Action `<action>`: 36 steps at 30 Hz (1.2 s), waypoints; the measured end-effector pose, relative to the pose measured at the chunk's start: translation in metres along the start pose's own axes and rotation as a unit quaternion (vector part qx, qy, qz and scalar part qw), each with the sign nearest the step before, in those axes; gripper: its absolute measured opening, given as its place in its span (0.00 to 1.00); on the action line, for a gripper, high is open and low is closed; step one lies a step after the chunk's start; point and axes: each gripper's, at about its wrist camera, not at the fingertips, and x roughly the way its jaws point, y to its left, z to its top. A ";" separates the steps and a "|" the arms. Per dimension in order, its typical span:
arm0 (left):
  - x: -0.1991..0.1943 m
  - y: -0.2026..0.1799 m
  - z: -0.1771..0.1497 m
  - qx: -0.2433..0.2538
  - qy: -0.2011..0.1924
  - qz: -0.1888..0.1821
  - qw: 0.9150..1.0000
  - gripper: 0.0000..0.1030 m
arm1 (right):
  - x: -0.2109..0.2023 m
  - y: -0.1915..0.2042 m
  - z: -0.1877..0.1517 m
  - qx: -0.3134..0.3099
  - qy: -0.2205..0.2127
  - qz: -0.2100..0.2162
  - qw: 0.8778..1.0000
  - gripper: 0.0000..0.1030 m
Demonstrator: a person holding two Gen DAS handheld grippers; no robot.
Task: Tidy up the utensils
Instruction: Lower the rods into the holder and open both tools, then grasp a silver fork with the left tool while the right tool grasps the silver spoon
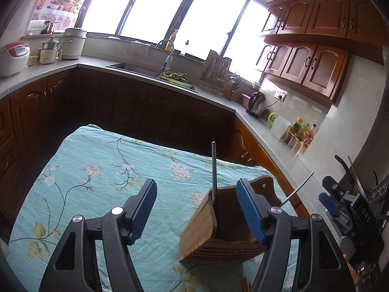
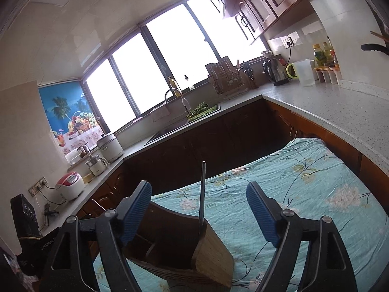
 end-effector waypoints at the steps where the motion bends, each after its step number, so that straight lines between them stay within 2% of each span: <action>1: -0.008 0.000 -0.003 -0.002 -0.004 0.000 1.000 0.75 | -0.007 0.000 0.000 0.002 -0.004 0.003 1.000 0.92; 11: -0.089 -0.003 -0.043 -0.001 -0.012 0.004 1.000 0.86 | -0.077 0.017 -0.014 -0.026 -0.018 0.018 0.999 0.98; 21: -0.146 -0.003 -0.068 -0.005 0.019 -0.001 1.000 0.89 | -0.131 0.016 -0.044 -0.041 0.001 0.013 0.999 0.99; 25: -0.162 -0.003 -0.078 -0.009 0.028 -0.002 1.000 0.91 | -0.143 0.011 -0.063 -0.052 0.015 -0.005 0.999 1.00; 36: -0.178 0.006 -0.108 -0.017 0.081 0.022 0.996 0.91 | -0.161 -0.004 -0.110 -0.049 0.074 -0.028 0.996 1.00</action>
